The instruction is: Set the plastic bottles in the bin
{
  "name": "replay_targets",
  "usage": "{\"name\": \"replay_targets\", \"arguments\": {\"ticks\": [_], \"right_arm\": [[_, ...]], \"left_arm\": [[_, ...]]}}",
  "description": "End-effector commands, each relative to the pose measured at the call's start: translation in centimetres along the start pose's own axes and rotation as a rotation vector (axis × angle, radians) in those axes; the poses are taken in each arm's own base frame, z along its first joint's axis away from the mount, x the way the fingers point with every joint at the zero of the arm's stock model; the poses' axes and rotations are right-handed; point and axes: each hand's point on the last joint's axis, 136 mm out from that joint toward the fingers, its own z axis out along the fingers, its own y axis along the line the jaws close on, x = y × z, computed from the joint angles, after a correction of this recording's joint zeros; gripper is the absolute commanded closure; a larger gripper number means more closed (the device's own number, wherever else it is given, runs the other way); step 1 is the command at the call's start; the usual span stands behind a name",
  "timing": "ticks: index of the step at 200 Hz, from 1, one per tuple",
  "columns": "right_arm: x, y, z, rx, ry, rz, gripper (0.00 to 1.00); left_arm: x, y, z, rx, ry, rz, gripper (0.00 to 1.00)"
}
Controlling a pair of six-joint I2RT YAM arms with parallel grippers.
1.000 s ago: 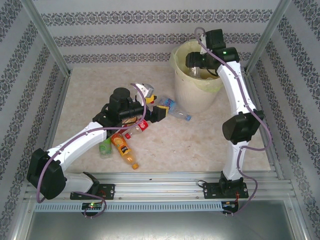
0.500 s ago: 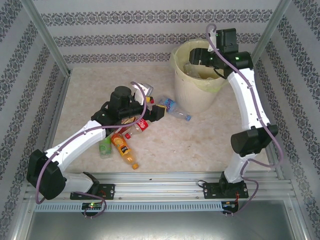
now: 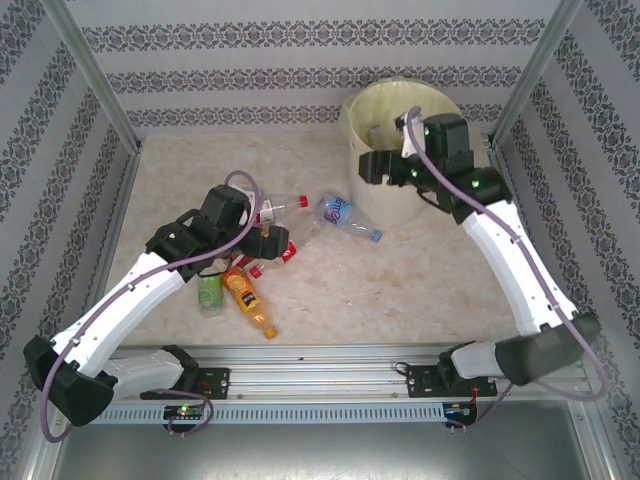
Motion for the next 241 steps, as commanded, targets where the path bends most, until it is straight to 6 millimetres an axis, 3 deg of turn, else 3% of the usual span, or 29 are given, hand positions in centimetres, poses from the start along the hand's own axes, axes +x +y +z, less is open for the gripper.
{"name": "replay_targets", "arguments": {"ticks": [1, 36, 79, 160, 241], "right_arm": [[1.7, 2.8, -0.8, -0.106, -0.024, -0.001, 0.11], [6.4, 5.5, -1.7, -0.204, 0.019, 0.001, 0.10], [10.0, 6.6, -3.0, -0.265, 0.036, 0.041, 0.10], [12.8, 7.8, -4.8, -0.278, 0.091, 0.049, 0.10], [13.6, 7.2, -5.6, -0.257, 0.077, 0.063, 0.10]], "left_arm": [[5.4, 5.7, -1.6, -0.271, 0.186, -0.154, 0.00], [8.9, 9.7, -2.1, -0.408, 0.293, -0.255, 0.00], [11.7, 12.2, -1.6, -0.478, 0.415, -0.377, 0.00], [14.3, 14.3, 0.0, -0.475, 0.549, -0.510, 0.04], [16.9, 13.8, 1.4, -0.411, 0.630, -0.494, 0.09]]}}
